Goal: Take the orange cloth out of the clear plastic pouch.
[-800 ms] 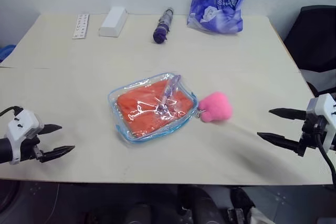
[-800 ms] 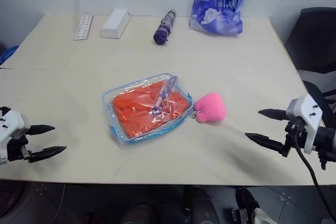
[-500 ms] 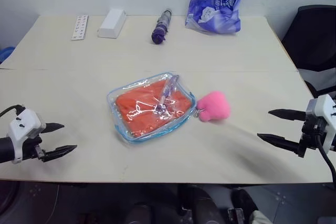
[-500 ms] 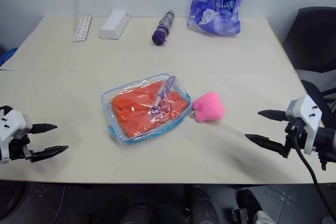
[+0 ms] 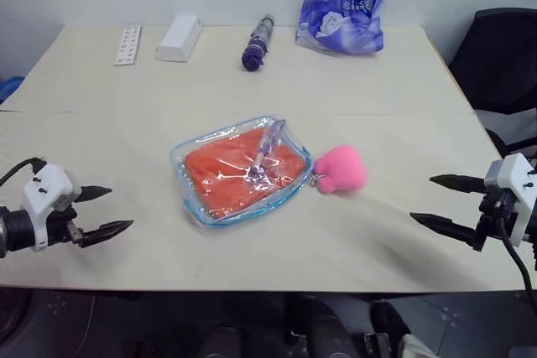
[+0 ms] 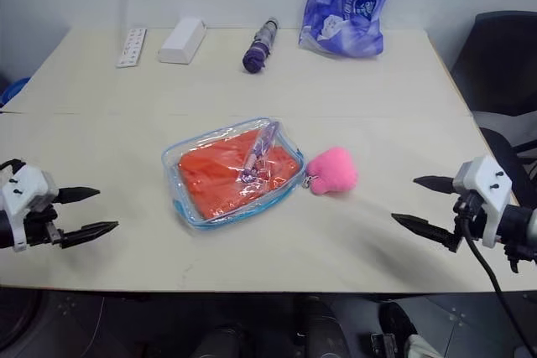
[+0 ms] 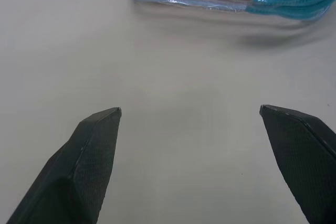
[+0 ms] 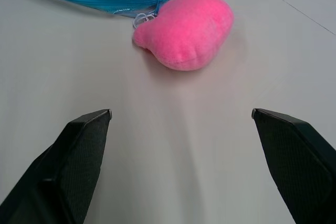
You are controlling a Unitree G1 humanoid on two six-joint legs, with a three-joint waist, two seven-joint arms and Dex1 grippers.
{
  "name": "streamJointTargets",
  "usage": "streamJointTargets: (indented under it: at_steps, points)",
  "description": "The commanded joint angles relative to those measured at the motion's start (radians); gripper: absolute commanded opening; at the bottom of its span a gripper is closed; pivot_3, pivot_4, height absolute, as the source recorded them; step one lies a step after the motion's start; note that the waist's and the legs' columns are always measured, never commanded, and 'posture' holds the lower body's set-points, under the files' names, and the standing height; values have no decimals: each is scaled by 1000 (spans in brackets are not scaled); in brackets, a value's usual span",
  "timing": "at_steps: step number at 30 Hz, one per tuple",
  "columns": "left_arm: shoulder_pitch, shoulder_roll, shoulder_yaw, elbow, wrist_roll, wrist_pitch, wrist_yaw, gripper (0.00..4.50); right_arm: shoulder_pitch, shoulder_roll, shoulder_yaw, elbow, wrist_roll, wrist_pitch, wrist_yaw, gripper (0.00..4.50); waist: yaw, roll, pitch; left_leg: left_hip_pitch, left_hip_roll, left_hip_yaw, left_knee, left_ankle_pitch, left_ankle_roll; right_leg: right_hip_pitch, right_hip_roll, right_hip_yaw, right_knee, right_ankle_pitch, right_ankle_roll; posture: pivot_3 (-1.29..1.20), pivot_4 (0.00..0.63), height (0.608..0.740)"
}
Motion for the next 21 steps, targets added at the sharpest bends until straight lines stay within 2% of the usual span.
streamJointTargets:
  at_steps: [1,4,8,11,16,21]
  points:
    - [-71,-19,25,-93,-107,118,54,4468,-12,14,-16,-48,26,9,-23,4500,3,-1,0,0,0,0,0,0,0,0,0,0,1,0,0,0,150,740]
    - [-165,-79,-17,-212,-199,244,162,4468,-28,32,-29,-96,85,66,-58,4500,4,-1,0,0,-1,0,1,1,-1,0,-1,0,2,0,0,0,150,740]
    - [-317,-224,-123,-366,-321,473,398,4468,-34,69,-18,-230,158,135,-141,4500,11,-1,0,1,-1,-1,1,2,-2,1,-1,0,5,1,0,0,150,740]
    - [-447,-332,-204,-389,-360,608,545,4468,-53,94,14,-315,175,160,-215,4500,12,-2,0,1,-2,-1,3,3,-3,1,-1,0,9,1,0,0,150,740]
    - [-685,-540,-412,-267,-233,711,771,4468,-127,133,109,-427,164,173,-346,4500,24,-3,0,1,-3,-2,14,2,-5,4,0,1,11,1,-1,0,150,740]
    - [-826,-643,-526,-79,-138,725,822,4468,-178,156,168,-456,164,183,-414,4500,19,-3,0,1,-3,-1,14,2,-5,3,2,2,13,1,-1,0,150,740]
